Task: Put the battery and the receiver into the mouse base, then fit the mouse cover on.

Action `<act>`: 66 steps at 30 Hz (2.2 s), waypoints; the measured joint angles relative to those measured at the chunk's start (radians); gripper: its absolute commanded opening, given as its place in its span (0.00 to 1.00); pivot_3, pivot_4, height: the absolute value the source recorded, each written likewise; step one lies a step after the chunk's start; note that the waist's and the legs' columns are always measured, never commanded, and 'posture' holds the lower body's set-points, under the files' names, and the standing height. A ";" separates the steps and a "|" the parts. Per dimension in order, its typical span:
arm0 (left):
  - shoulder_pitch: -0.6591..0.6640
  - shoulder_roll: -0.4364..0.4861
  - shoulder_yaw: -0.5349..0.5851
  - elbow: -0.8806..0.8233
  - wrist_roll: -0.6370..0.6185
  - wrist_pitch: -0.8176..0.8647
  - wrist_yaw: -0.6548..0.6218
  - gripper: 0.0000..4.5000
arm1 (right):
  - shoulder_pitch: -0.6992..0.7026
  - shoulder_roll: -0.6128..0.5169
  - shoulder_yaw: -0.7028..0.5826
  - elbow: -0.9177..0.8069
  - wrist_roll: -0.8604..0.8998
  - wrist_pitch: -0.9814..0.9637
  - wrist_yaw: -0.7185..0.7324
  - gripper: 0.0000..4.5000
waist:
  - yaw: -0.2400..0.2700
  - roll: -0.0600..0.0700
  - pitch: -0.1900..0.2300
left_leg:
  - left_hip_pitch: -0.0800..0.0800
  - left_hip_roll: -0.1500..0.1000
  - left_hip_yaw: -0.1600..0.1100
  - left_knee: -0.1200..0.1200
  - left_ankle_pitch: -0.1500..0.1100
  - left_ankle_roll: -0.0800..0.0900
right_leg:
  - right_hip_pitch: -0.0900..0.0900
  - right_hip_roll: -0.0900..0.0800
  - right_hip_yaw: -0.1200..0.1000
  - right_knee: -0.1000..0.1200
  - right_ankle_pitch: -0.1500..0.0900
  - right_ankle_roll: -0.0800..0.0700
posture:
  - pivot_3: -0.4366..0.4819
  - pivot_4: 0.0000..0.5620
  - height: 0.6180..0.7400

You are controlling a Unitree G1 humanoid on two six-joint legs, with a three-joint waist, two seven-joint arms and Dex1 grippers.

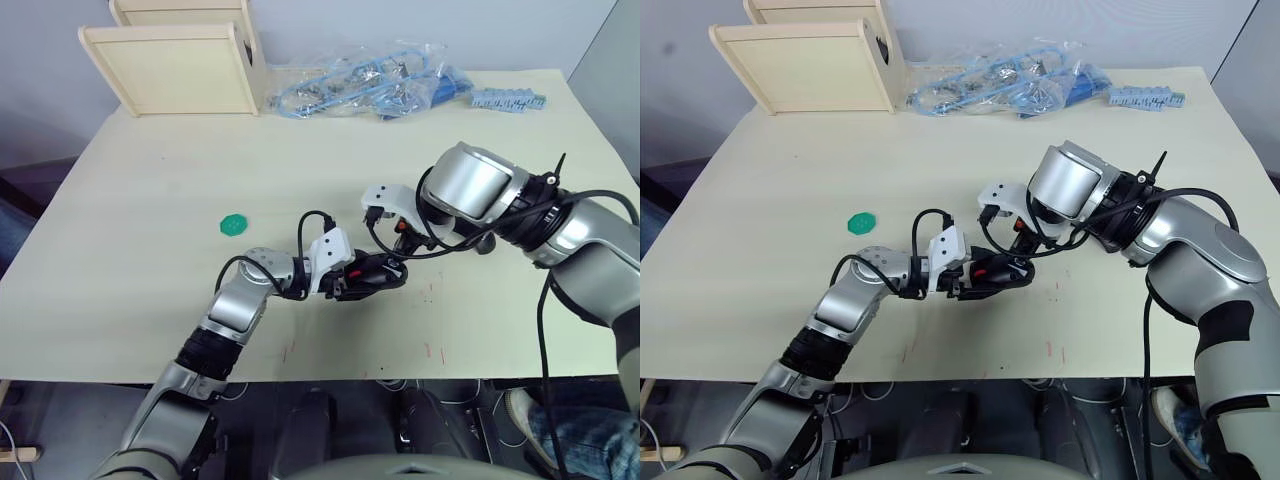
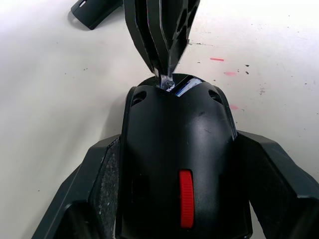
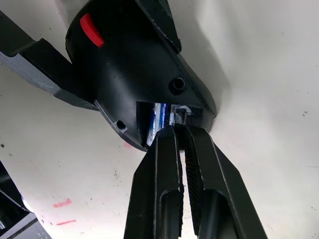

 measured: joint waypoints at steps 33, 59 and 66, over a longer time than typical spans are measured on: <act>0.004 -0.007 0.002 -0.006 0.000 0.012 0.012 0.65 | 0.005 0.021 0.010 0.036 -0.053 -0.025 0.022 0.00 | 0.000 0.001 0.000 | 0.000 0.000 0.000 0.000 0.000 0.000 | 0.000 0.000 0.000 0.000 0.000 0.000 | 0.48 0.27 1.00; 0.008 -0.014 0.001 -0.006 0.002 0.011 0.029 0.65 | -0.018 0.070 0.058 0.096 -0.138 -0.048 0.087 0.00 | -0.001 0.003 -0.002 | 0.001 0.000 0.000 0.000 0.000 0.000 | 0.000 0.000 0.000 0.000 0.000 0.000 | 0.48 0.27 1.00; 0.011 -0.017 0.002 -0.006 0.002 0.011 0.032 0.65 | -0.018 0.076 0.059 0.097 -0.150 -0.041 0.097 0.00 | -0.001 0.004 -0.003 | 0.001 0.000 0.000 0.000 0.000 0.000 | 0.000 0.000 0.000 0.000 0.000 0.000 | 0.48 0.27 1.00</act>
